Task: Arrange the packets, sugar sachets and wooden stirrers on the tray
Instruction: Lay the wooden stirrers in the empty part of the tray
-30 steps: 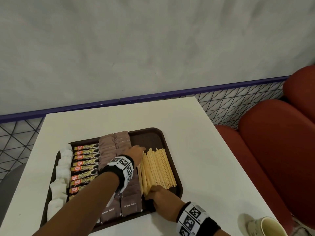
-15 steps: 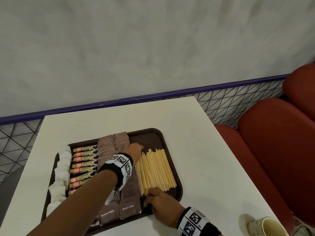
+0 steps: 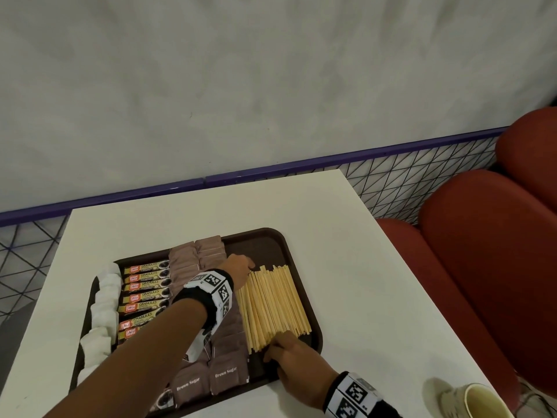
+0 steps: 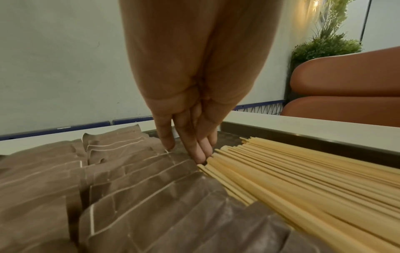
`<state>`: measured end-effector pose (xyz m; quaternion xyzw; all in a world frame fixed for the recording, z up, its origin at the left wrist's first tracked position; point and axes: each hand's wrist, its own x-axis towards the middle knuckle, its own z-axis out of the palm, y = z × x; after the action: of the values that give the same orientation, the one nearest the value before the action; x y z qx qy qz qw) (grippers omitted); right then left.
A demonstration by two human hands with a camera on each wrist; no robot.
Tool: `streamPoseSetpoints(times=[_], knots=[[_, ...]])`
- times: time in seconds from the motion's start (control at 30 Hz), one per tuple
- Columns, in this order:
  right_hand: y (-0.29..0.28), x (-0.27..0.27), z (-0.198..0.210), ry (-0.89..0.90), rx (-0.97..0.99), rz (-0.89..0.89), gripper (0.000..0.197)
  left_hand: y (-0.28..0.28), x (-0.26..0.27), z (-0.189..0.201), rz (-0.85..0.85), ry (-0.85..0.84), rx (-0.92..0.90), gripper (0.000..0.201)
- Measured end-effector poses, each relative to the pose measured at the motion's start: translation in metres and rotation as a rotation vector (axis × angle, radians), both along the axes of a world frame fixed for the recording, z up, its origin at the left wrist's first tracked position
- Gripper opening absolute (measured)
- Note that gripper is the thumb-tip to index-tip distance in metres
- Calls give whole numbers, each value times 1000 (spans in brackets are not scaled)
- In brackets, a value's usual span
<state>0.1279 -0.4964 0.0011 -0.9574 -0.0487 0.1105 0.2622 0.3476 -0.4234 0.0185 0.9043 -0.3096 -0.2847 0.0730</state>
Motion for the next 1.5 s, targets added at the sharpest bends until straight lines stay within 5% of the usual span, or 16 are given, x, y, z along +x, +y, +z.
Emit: streamPoseSetpoints(times=[0.57,0.97,1.1,1.5], knots=[[-9,1,5,28,-67,-28,28,-21,-10,-18,91,140,-258,54],[-15,-2,11,55,-120,-45,28,-25,-10,-17,115,155,-238,52],[-16,0,13,63,-88,-48,48,-27,-12,-14,96,133,-248,53],[-20,-6,2,13,-221,-71,26,-38,-21,-2,64,173,-172,57]])
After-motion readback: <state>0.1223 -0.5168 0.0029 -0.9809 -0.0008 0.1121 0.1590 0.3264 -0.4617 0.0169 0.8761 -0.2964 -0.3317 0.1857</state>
